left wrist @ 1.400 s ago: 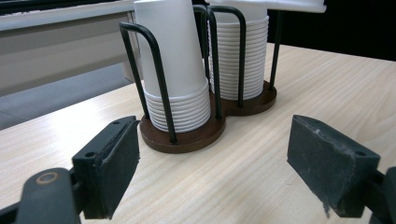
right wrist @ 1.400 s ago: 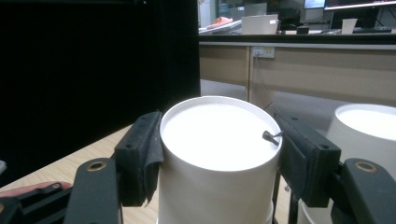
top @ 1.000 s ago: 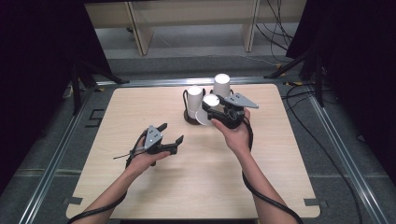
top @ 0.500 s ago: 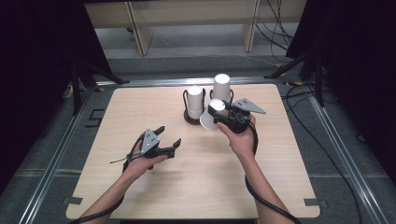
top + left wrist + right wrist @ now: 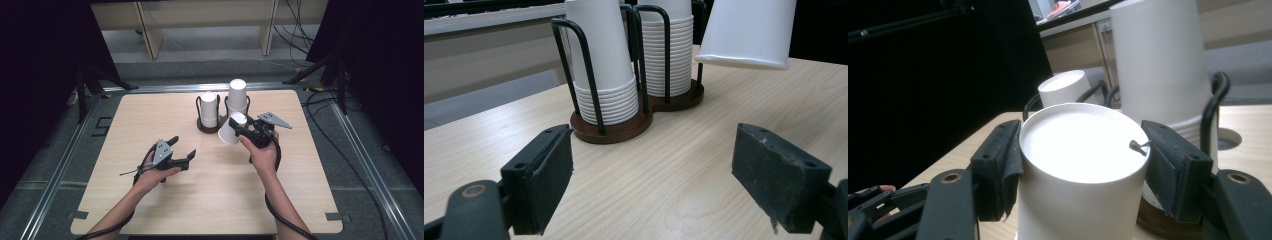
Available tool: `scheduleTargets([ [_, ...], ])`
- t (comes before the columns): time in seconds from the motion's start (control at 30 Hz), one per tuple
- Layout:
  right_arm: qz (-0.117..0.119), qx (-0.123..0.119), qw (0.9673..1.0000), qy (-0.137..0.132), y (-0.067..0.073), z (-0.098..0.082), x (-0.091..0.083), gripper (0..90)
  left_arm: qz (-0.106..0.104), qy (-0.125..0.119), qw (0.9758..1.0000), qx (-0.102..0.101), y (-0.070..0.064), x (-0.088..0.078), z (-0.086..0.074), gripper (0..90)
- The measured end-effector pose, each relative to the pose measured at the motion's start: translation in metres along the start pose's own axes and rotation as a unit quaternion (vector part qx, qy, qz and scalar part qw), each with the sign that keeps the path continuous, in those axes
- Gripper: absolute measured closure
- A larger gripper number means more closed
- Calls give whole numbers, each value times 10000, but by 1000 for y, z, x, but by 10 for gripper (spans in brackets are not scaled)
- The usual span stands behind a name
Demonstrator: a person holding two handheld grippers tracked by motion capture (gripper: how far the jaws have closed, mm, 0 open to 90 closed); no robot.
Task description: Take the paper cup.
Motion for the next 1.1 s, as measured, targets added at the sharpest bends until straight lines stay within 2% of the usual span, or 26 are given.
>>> scheduleTargets([
  [0.03,19,121,9999,-28,-1,-1,-1,358,-10,-2,10000,7,0,0,0,165],
  [0.13,-30,204,9998,-79,-8,-2,-7,358,-47,-109,9999,-38,-2,4,0,165],
  [0.17,7,344,9994,-105,-9,-3,-9,357,-25,-4,10000,-2,-2,2,1,165],
  [0.2,-64,385,9991,-141,-16,-4,-13,358,-35,-8,10000,-14,-3,3,1,165],
  [0.37,-81,580,9981,-198,-23,-8,-19,358,-64,8,10000,15,-4,5,1,163],
  [0.47,-46,847,9960,-281,-27,-10,-23,358,-89,7,10000,30,-5,6,2,161],
  [0.53,-56,877,9957,-287,-30,-11,-24,358,-90,-2,9999,46,-5,7,2,161],
  [0.6,-20,1113,9931,-373,-33,-12,-26,358,-121,-81,9999,39,-6,10,4,160],
  [0.83,42,1347,9899,-432,-39,-16,-32,358,-142,-13,9999,70,-9,12,6,158],
  [0.87,115,1540,9866,-522,-40,-18,-33,358,-200,-103,9997,53,-12,14,7,157],
  [0.9,115,1540,9866,-522,-40,-18,-33,358,-200,-103,9997,53,-12,14,7,157],
  [0.93,204,1719,9829,-634,-41,-18,-36,358,-177,-34,9998,102,-13,13,8,157],
  [1.0,134,1725,9827,-659,-42,-19,-38,358,-195,-36,9998,89,-14,14,9,157],
  [1.07,202,1732,9821,-706,-44,-20,-39,357,-223,-34,9997,81,-17,15,10,157],
  [1.1,215,1949,9777,-748,-43,-21,-41,358,-269,-119,9996,36,-20,17,10,156],
])
Point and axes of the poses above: each handheld gripper's, and its own axes: x roughly forward along the jaws, z roughly out of its top, y roughly to its left, the point moved 3 cm from there along x, roughly forward along the jaws, and after that the axes turned 10 degrees about z, right-handed, at the moved point
